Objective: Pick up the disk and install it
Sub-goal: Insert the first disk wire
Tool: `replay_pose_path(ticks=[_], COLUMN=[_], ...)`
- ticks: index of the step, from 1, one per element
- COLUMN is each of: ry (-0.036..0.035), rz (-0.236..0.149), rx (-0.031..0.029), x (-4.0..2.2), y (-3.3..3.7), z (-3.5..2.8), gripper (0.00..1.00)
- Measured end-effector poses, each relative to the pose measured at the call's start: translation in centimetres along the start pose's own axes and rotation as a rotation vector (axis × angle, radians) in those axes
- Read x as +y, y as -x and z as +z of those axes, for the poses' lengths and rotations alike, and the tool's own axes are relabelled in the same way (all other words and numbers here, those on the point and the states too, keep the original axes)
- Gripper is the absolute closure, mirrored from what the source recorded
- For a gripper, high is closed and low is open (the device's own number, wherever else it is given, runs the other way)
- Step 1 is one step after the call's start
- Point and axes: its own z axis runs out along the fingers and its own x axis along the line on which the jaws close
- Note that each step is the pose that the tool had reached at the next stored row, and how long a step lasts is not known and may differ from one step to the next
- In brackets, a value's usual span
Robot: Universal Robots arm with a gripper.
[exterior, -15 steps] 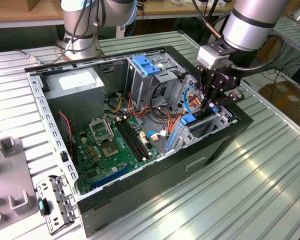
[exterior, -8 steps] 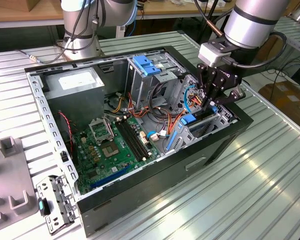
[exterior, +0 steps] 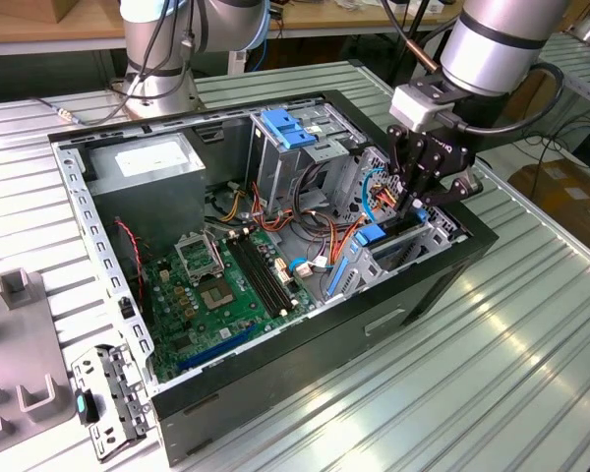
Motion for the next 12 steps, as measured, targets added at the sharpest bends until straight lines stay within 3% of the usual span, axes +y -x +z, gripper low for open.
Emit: replay_pose_path(ticks=[12], ry=[0.0], rz=[0.0], rx=[0.0], x=[0.01], y=[0.02], z=[0.54], gripper=[0.84])
